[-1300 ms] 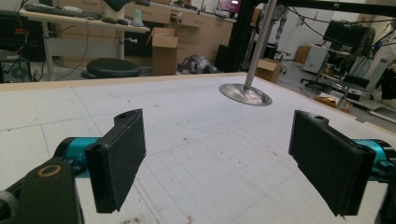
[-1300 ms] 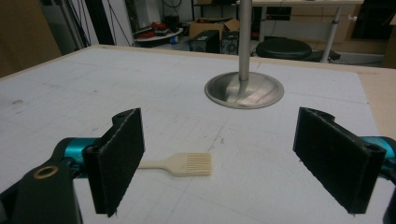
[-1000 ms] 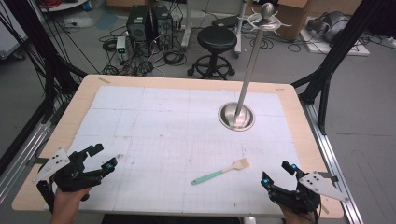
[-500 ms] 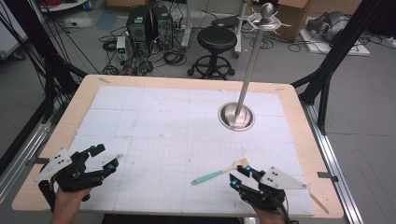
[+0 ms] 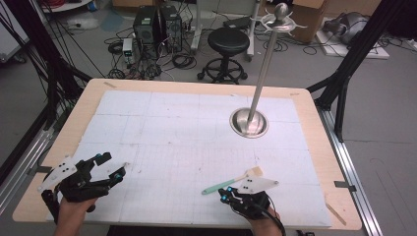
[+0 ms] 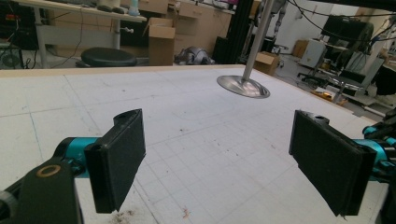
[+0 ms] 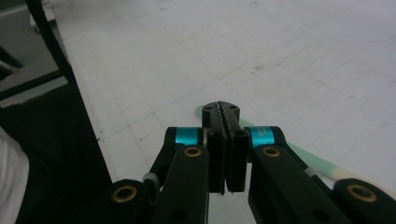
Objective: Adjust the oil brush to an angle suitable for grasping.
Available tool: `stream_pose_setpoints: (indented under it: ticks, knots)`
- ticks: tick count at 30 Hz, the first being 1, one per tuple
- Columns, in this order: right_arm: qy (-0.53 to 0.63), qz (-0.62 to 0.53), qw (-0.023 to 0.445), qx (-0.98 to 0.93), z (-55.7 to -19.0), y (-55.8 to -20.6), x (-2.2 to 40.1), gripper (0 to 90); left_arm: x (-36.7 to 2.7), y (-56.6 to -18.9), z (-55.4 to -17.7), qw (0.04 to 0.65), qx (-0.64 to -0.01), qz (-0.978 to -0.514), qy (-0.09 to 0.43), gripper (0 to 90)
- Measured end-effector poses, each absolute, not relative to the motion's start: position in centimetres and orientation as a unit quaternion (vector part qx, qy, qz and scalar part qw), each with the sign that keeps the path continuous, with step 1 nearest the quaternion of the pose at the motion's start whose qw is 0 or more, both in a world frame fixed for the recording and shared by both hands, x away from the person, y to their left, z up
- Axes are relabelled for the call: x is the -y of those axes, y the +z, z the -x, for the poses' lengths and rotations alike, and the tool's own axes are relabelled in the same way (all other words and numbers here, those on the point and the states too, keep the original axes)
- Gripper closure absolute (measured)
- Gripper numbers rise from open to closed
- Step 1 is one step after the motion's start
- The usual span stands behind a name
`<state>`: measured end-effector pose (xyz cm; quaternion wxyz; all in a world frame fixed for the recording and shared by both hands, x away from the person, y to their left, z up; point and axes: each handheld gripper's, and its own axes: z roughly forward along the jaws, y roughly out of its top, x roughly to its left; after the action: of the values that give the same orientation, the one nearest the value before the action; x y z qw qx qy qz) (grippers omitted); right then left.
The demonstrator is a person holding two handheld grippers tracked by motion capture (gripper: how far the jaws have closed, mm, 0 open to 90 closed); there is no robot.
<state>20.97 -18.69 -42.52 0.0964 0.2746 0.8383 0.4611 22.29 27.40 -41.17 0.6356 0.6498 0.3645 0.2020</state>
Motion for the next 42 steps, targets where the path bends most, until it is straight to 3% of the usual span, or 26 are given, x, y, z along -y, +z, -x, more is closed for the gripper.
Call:
stream_pose_setpoints:
  ticks: [13, 34, 42]
  knots:
    - [0.401, -0.266, 0.067, -0.874, -23.9, -44.6, 15.7, 89.3, -27.5, -41.4, -22.3, 0.634, -0.369, -0.65, 0.2, 19.3]
    - [0.4, -0.36, 0.113, -0.835, -28.9, -44.9, 16.0, 89.2, -27.5, -41.4, -22.4, 0.634, -0.373, -0.648, 0.196, 19.6]
    - [0.412, -0.423, 0.148, -0.794, -29.6, -43.8, 19.7, 89.3, -27.5, -41.4, -22.4, 0.633, -0.372, -0.65, 0.196, 19.8]
